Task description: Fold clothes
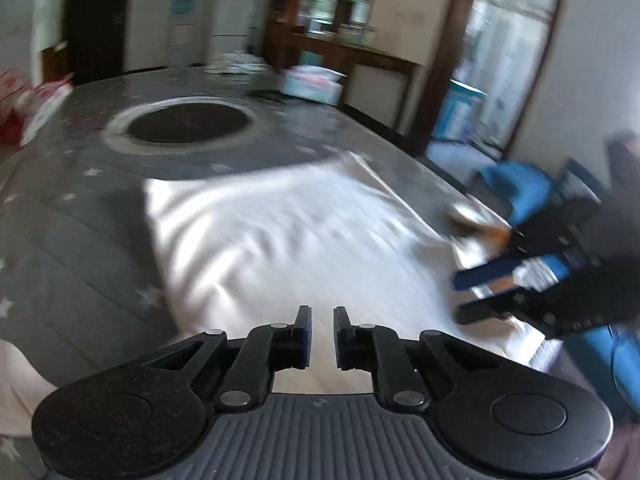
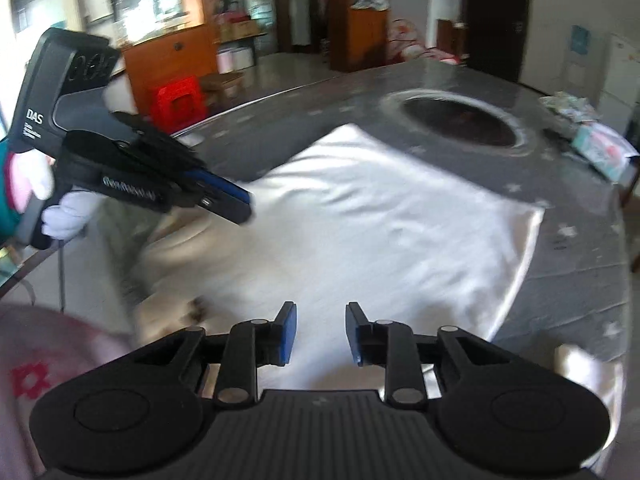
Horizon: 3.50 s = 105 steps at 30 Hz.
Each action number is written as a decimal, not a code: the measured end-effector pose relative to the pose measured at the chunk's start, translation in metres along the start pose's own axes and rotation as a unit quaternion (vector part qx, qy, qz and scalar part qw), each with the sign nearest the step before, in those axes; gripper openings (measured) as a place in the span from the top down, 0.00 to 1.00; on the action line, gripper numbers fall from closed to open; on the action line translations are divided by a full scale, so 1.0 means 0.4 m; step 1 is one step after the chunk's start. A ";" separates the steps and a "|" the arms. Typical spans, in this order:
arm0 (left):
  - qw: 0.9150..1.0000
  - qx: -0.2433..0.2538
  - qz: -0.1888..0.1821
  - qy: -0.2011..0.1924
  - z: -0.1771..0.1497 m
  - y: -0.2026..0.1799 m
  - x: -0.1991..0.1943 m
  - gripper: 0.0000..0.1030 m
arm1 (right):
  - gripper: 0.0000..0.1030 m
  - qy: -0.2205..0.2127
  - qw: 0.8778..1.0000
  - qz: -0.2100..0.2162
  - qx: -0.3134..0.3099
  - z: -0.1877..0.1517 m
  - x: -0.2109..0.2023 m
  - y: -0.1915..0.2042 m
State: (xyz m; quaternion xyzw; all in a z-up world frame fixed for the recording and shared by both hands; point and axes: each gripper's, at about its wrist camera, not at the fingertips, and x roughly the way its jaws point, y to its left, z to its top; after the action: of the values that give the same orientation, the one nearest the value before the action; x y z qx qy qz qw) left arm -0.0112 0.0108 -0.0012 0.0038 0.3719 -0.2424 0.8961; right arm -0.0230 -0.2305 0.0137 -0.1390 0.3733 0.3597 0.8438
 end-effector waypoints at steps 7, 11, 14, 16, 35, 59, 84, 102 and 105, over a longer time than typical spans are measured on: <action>0.997 -0.043 0.066 -0.001 0.084 0.093 0.074 0.85 | 0.67 -0.013 0.997 -0.066 0.040 0.072 0.040 -0.135; 0.992 -0.067 0.103 -0.002 0.132 0.146 0.116 0.78 | 0.66 -0.011 0.991 -0.109 0.080 0.108 0.085 -0.225; 0.988 -0.085 0.131 -0.002 0.168 0.186 0.148 0.58 | 0.66 -0.009 0.986 -0.125 0.112 0.120 0.115 -0.285; 0.985 -0.094 0.146 -0.001 0.186 0.207 0.169 0.55 | 0.66 -0.007 0.983 -0.132 0.129 0.128 0.140 -0.325; 0.983 -0.093 0.161 0.011 0.259 0.317 0.275 0.91 | 0.94 0.010 0.985 -0.126 0.116 0.222 0.303 -0.428; 0.992 -0.055 0.110 -0.001 0.198 0.184 0.146 0.53 | 0.62 0.013 0.975 -0.177 0.131 0.105 0.065 -0.438; 0.992 0.105 -0.060 0.029 -0.021 -0.194 0.113 0.53 | 0.98 -0.097 0.927 -0.315 0.180 -0.108 -0.183 -0.360; 0.993 0.106 -0.053 0.025 -0.034 -0.197 0.105 0.49 | 0.71 -0.039 0.950 -0.230 0.207 -0.097 0.004 -0.357; 0.993 0.106 -0.055 0.023 -0.036 -0.197 0.105 0.48 | 0.75 -0.034 0.948 -0.235 0.212 -0.093 0.038 -0.369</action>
State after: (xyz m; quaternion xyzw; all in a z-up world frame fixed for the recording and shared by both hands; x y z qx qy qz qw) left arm -0.0297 -0.0741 -0.0260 0.0837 0.3645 -0.3294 0.8670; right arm 0.0692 -0.3452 -0.0276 -0.0284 0.3691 0.0683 0.9265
